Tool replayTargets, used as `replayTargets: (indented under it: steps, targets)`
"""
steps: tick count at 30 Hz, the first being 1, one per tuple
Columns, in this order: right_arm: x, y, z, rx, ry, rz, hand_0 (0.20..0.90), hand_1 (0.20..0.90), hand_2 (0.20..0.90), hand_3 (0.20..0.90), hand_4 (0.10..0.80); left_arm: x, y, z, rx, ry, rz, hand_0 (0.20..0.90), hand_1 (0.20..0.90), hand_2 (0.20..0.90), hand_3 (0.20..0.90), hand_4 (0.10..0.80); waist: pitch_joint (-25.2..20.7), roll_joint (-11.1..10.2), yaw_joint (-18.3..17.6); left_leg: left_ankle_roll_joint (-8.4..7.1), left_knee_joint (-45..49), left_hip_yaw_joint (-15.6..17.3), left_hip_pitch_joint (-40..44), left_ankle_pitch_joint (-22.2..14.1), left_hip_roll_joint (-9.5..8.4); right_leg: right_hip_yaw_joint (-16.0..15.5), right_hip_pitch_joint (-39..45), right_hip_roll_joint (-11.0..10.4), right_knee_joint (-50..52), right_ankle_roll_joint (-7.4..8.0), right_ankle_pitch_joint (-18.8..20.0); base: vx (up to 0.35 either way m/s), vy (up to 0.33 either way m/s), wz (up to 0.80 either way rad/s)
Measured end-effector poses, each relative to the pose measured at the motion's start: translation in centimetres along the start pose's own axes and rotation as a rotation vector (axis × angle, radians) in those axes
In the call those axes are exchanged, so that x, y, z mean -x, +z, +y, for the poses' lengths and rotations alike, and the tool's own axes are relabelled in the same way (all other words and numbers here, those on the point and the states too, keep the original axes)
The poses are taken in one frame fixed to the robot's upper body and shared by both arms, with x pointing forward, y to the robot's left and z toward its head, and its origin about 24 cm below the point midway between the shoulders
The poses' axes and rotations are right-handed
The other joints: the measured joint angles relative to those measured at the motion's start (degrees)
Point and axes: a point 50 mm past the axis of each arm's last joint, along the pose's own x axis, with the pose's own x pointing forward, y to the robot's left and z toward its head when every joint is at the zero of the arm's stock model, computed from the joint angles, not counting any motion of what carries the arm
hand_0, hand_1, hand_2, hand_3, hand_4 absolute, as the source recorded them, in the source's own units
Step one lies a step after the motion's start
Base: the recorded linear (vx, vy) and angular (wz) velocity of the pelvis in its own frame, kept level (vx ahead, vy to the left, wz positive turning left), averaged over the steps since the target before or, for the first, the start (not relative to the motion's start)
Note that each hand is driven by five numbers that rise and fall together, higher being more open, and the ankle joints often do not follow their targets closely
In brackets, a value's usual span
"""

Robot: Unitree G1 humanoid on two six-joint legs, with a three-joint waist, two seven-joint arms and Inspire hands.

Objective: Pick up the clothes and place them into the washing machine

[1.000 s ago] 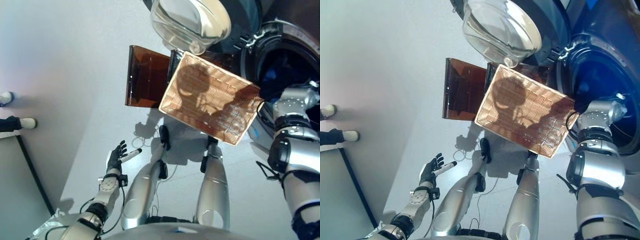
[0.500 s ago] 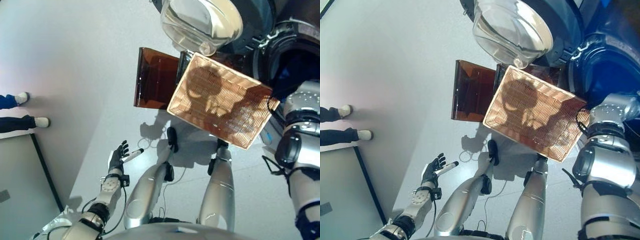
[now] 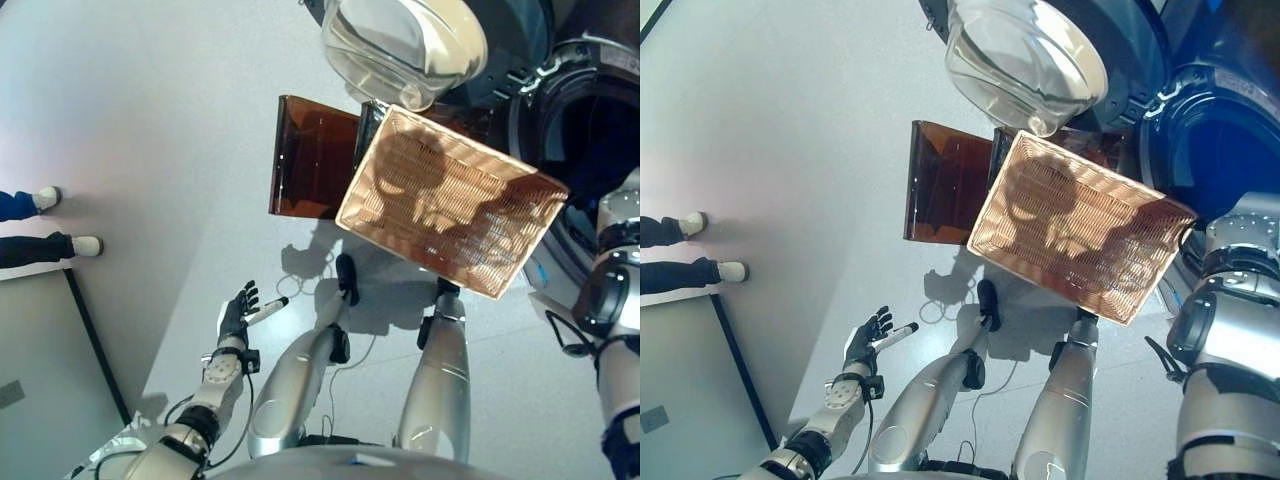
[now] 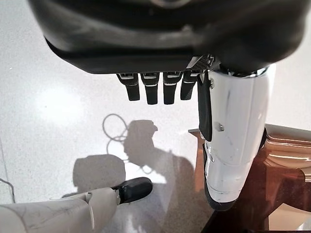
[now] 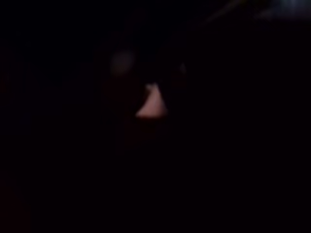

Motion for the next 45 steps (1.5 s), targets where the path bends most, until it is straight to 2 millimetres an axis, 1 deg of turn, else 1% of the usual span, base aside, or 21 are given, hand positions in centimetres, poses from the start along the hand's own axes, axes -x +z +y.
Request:
replayTargets:
  steps: [2,5,6,12,15,18,21,23,24,25,26,34,45]
  targets:
    - [-0.7,0.3,-1.0,0.052,-0.016,0.005,0.2,0.2,0.2,0.2,0.3,0.0,0.0,0.0,0.0,0.0,0.001,0.9,0.9,0.9,0.9,0.8,0.0,0.0,0.0,0.02,0.1,0.0,0.1,0.0,0.03,0.1,0.0,0.0,0.4,-0.04,0.0,-0.023,-0.003,0.02]
    - [-1.1,0.3,-1.9,0.092,-0.038,0.012,0.2,0.2,0.2,0.2,0.3,0.0,0.0,0.0,0.0,-0.001,-0.001,0.9,0.9,0.9,0.9,0.8,0.0,-0.1,0.0,0.04,0.5,0.1,0.1,0.0,0.08,0.2,0.2,0.0,0.6,-0.07,-0.1,-0.025,0.0,0.0]
    - [-1.2,0.3,-2.1,0.092,-0.047,0.017,0.2,0.2,0.2,0.2,0.3,0.0,0.1,0.0,0.001,-0.001,-0.002,0.9,0.9,0.9,0.9,0.8,0.0,-0.1,-0.1,0.28,0.8,0.1,0.1,-0.2,0.14,0.2,0.3,0.1,0.6,-0.1,-0.1,0.0,0.0,0.0]
    - [-1.3,0.4,-2.2,0.108,-0.051,0.036,0.2,0.2,0.2,0.2,0.3,0.0,0.0,0.2,-0.003,0.003,0.002,0.9,0.9,0.9,0.9,0.8,0.1,-0.1,0.0,0.45,1.1,0.1,0.1,-0.3,0.08,0.4,0.3,0.1,0.9,-0.28,-0.2,-0.018,0.009,0.0]
    - [-1.4,0.6,-2.2,0.131,-0.058,0.029,0.2,0.2,0.2,0.2,0.3,0.0,0.0,0.2,-0.003,0.003,0.002,0.9,0.9,0.9,0.9,0.8,0.1,-0.1,0.0,0.77,1.2,0.4,0.1,-0.4,-0.07,1.3,0.1,0.1,0.8,-0.01,-0.1,0.0,0.0,0.0]
    - [-1.4,0.6,-2.1,0.188,-0.056,0.034,0.2,0.2,0.2,0.2,0.3,0.0,0.0,0.2,-0.003,0.003,0.001,0.9,0.9,0.9,0.9,0.8,0.1,-0.2,0.0,1.31,1.3,0.8,0.1,-0.6,-0.22,1.9,0.1,0.1,0.6,0.17,-0.1,0.004,0.005,-0.04]
    - [-1.4,0.6,-2.0,0.262,-0.048,0.03,0.2,0.2,0.2,0.2,0.3,0.0,0.1,0.2,-0.002,0.001,-0.004,0.9,0.9,0.9,0.9,0.8,0.1,-0.2,-0.1,1.44,1.3,1.2,0.2,-0.7,-0.43,2.7,0.1,0.1,0.4,0.47,0.1,-0.016,-0.006,-0.06]
    - [-1.4,0.6,-1.9,0.262,-0.047,0.031,0.2,0.2,0.2,0.2,0.3,0.0,0.2,0.1,-0.001,-0.001,-0.009,0.9,0.9,0.9,0.9,0.8,0.1,-0.2,-0.1,1.44,1.4,1.3,0.2,-0.7,-0.52,3.0,0.1,0.1,0.3,0.61,0.2,0.0,0.0,0.0]
    - [-1.3,0.6,-1.8,0.26,-0.044,0.033,0.373,0.373,0.373,0.373,0.424,0.0,0.2,0.1,0.0,-0.002,-0.01,0.9,0.9,0.9,0.9,0.8,0.1,-0.2,-0.1,1.44,1.4,1.4,0.2,-0.7,-0.55,3.0,0.0,0.0,0.3,0.66,0.3,0.0,0.0,0.0]
    - [-1.3,0.6,-1.7,0.26,-0.043,0.034,0.373,0.373,0.373,0.373,0.424,0.0,0.2,0.1,0.0,-0.002,-0.01,0.9,0.9,0.9,0.9,0.8,0.1,-0.2,-0.1,1.44,1.4,1.4,0.2,-0.7,-0.56,3.1,0.0,0.0,0.3,0.67,0.3,0.0,0.0,0.0]
    - [-1.3,0.5,-1.7,0.26,-0.042,0.037,0.9,0.9,0.9,0.9,0.8,0.0,0.2,0.1,0.0,-0.002,-0.01,0.9,0.9,0.9,0.9,0.8,0.1,-0.2,-0.1,1.43,1.4,1.4,0.2,-0.7,-0.57,3.1,0.0,0.0,0.2,0.7,0.3,0.0,0.0,0.0]
    - [-1.0,0.4,-1.0,0.305,-0.033,0.039,0.9,0.9,0.9,0.9,0.8,0.0,0.2,0.1,0.0,-0.002,-0.01,0.9,0.9,0.9,0.9,0.8,0.1,-0.1,-0.3,1.48,1.3,2.2,0.2,-0.8,-0.7,3.7,0.0,0.0,-0.6,0.84,0.5,-0.007,-0.009,-0.04]
    - [-1.0,0.4,-1.0,0.32,-0.038,0.036,0.9,0.9,0.9,0.9,0.8,0.0,0.2,0.1,-0.001,-0.002,-0.009,0.9,0.9,0.9,0.9,0.8,0.1,-0.1,-0.3,1.48,1.3,2.3,0.2,-0.8,-0.72,3.9,0.0,0.0,-0.6,0.82,0.6,0.0,0.0,0.0]
